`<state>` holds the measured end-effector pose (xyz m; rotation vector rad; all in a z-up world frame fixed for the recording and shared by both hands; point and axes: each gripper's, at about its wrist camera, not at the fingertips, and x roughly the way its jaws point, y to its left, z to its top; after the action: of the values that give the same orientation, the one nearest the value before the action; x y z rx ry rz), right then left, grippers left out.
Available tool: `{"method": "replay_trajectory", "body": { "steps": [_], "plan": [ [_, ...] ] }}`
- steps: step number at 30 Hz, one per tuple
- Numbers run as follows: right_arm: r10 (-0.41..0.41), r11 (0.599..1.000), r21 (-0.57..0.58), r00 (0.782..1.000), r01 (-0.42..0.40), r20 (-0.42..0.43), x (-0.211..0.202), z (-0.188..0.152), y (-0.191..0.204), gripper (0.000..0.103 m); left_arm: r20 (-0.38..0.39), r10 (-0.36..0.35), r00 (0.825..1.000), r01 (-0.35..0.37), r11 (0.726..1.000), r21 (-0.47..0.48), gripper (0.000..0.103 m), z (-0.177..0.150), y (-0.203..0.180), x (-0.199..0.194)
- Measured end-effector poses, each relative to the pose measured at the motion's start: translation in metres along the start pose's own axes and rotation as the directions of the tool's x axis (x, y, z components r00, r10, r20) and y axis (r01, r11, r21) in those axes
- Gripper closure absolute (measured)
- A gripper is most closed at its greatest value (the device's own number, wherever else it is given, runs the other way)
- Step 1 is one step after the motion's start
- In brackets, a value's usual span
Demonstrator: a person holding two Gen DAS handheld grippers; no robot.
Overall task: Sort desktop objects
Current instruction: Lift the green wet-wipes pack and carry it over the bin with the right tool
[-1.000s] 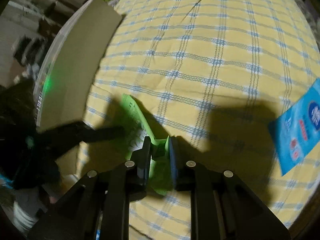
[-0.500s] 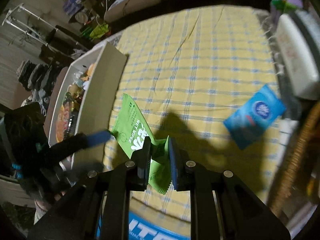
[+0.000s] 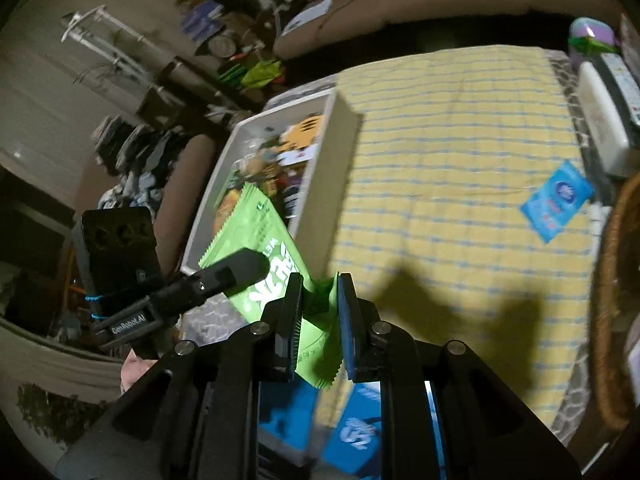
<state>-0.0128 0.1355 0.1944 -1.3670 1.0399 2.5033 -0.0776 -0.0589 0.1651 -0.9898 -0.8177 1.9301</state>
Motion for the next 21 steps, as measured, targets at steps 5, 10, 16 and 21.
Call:
{"method": "replay_trajectory", "body": {
  "steps": [5, 10, 16, 21],
  "plan": [
    [0.036, 0.997, -0.07, 0.999, -0.036, 0.0, 0.017, 0.008, 0.07, 0.087, 0.067, 0.005, 0.998, -0.003, 0.999, -0.037, 0.096, 0.007, 0.015, -0.073],
    [0.071, 0.989, -0.131, 0.997, -0.075, -0.036, 0.064, 0.021, 0.139, 0.087, 0.129, 0.083, 0.988, -0.078, 0.996, -0.045, 0.097, 0.014, 0.04, -0.146],
    [0.084, 0.98, -0.17, 0.99, -0.104, -0.117, 0.149, 0.032, 0.19, 0.087, 0.15, 0.176, 0.973, -0.165, 0.983, -0.086, 0.097, 0.011, 0.099, -0.203],
    [0.029, 0.98, -0.189, 0.988, -0.057, -0.15, 0.202, 0.05, 0.199, 0.087, 0.126, 0.212, 0.969, -0.196, 0.972, -0.126, 0.095, 0.034, 0.146, -0.2]
  ]
}}
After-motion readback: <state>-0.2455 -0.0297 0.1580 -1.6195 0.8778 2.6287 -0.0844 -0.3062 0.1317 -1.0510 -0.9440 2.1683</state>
